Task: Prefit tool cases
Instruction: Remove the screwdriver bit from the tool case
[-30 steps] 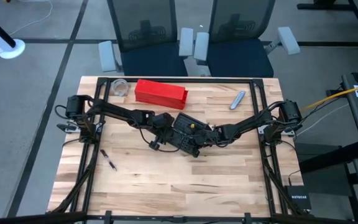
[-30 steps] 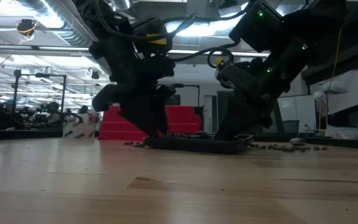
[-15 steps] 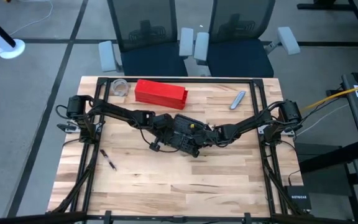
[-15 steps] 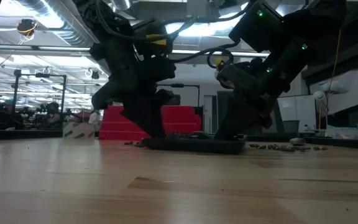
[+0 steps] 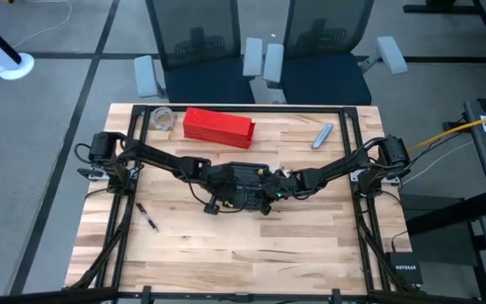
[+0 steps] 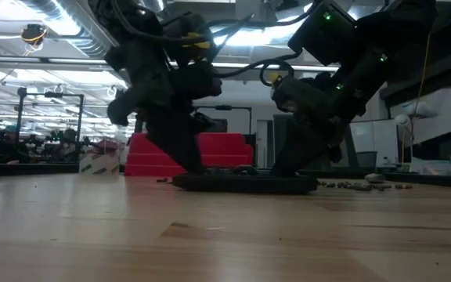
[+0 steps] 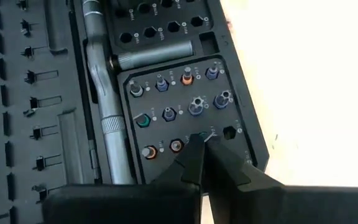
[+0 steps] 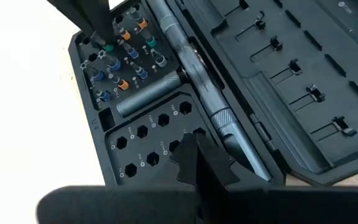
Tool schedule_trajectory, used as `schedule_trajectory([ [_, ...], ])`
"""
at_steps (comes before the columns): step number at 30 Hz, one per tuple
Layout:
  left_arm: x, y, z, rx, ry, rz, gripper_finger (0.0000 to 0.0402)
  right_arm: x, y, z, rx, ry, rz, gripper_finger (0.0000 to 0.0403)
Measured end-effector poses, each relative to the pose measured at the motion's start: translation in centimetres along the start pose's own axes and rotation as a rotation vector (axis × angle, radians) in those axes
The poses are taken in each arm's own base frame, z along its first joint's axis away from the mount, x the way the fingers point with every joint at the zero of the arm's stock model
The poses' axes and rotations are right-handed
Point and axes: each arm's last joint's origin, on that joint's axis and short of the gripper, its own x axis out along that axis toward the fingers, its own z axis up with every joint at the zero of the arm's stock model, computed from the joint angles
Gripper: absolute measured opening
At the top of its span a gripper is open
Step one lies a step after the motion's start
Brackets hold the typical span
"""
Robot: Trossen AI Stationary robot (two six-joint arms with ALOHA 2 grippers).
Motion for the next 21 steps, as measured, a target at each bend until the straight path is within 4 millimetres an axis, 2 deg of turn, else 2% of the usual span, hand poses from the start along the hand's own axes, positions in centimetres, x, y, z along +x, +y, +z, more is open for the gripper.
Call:
schedule_trajectory([
  [11, -2.5, 0.7, 0.7, -0.013, -0.072, 0.030, 0.0000, 0.0, 0.0, 0.0, -0.002, 0.003, 0.002, 0.0000],
  [17, -2.4, 0.5, 0.9, 0.011, -0.078, 0.029, 0.0001, 0.0, 0.0, 0.0, -0.003, 0.003, 0.002, 0.0000],
  [21, -2.3, 0.0, 1.2, 0.093, -0.095, 0.028, 0.0017, 0.0, 0.0, 0.0, -0.004, 0.003, 0.001, 0.0000],
])
